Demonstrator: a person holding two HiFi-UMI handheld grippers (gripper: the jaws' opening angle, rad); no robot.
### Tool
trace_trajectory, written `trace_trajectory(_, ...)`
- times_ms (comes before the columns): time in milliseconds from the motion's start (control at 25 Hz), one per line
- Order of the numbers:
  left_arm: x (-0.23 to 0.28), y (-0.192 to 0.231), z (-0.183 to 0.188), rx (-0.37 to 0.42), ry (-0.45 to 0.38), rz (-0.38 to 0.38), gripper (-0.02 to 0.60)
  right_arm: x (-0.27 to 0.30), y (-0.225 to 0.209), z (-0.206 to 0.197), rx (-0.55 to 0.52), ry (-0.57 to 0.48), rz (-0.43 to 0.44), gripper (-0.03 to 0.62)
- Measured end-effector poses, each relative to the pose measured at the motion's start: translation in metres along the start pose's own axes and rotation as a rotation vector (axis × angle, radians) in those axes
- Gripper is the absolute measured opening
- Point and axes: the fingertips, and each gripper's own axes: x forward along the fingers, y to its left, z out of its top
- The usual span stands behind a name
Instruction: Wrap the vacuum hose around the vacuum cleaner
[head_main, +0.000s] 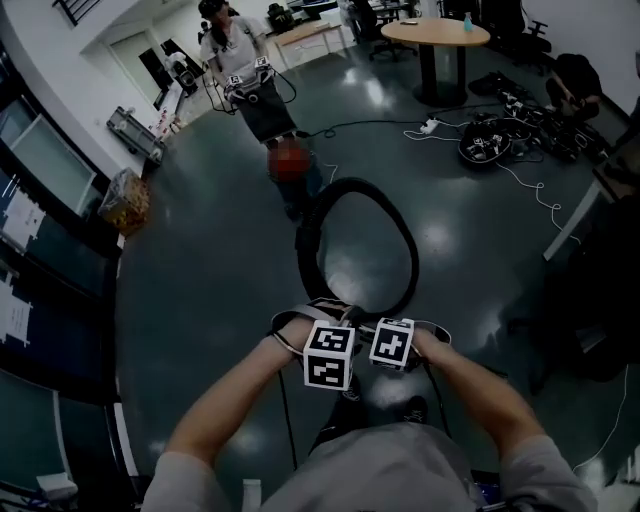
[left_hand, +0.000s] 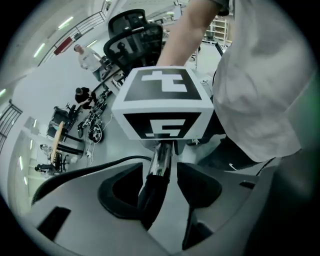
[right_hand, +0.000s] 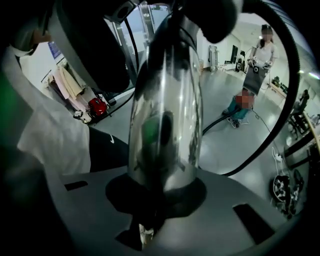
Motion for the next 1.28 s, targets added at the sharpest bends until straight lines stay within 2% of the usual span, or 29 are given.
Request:
trace_trajectory(120,0.017,0.01,-0.012,0.065,-0.014,-0.048,0.212,0.002,-0.015,-0.009,0.069,0.066,-0.001,0.063)
trace_trajectory(360,0.021,0.03,-0.04,0.113,-0.147,-0.136,0.212,0.002,-0.034,0.005,0.23,0.159,-0.051,0.063)
trace_trajectory(600,0.034,0.038,-0.064,0.174,-0.244,-0.227,0.21,0.009,-0.037,0.012,0.357,0.28,-0.008,0.063)
trace_trajectory(680,0.038,0.04,-0.069,0.206,-0.286,-0.228,0.21,0.008,-0.037,0.013,0.386,0.324,-0.001,0.063)
trace_trajectory(800,0.045,0.046,-0.074,0.264,-0.341,-0.182,0.21,0.0,-0.039,0.014,0.428,0.393,0.004,0.063)
trace_trajectory(920,0.048,0.05,-0.076,0.277,-0.358,-0.195,0.21,-0.009,-0.04,0.012,0.445,0.478,0.023,0.063)
trace_trajectory(1000,0.052,0.051,-0.079,0.316,-0.335,-0.199,0.209,-0.014,-0.04,0.013,0.437,0.517,0.035,0.063)
trace_trajectory(1120,0.063,0.049,-0.089,0.385,-0.328,-0.196,0.201,-0.016,-0.04,0.027,0.391,0.526,0.056,0.063)
trace_trajectory(1280,0.064,0.045,-0.102,0.377,-0.381,-0.206,0.144,-0.015,-0.049,0.037,0.325,0.528,0.056,0.063)
